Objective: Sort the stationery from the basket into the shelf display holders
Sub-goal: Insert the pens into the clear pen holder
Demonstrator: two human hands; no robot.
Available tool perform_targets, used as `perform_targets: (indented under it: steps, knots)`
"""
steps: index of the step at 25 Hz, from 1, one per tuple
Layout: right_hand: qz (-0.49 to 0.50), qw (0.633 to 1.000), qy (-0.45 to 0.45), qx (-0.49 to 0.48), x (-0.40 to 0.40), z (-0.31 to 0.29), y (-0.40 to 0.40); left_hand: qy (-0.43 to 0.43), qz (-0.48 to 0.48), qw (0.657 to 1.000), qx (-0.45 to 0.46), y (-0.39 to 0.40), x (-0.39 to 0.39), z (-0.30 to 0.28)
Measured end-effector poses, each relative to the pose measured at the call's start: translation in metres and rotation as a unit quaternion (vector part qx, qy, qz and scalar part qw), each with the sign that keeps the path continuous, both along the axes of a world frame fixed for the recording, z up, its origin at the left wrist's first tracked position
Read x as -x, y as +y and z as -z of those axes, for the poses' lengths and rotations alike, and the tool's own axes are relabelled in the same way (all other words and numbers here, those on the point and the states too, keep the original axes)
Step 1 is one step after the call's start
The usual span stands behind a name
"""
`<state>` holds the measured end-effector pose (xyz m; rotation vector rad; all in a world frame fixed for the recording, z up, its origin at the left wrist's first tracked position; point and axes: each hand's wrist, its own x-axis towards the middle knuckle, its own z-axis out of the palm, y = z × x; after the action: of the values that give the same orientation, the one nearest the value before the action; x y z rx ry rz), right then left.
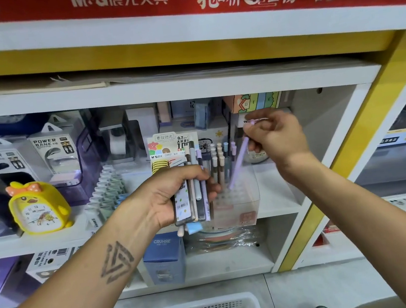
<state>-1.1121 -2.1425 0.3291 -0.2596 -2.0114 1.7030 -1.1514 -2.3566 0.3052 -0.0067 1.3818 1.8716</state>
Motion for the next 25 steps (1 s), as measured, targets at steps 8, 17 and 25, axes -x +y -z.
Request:
perform_targets:
  steps: [8,17,25]
  knots:
    - [-0.002,0.919,-0.060,-0.389,-0.003,0.023,0.001,-0.001,-0.031,0.999,0.017,0.001,-0.002,-0.002]
    - [-0.011,0.862,-0.077,-0.501,0.003,0.035,0.003,0.022,0.001,1.000,0.018,0.001,-0.003,-0.004]
    - [-0.160,0.985,-0.066,-0.017,-0.004,0.011,-0.029,0.040,0.030,0.999,-0.005,0.005,-0.005,-0.002]
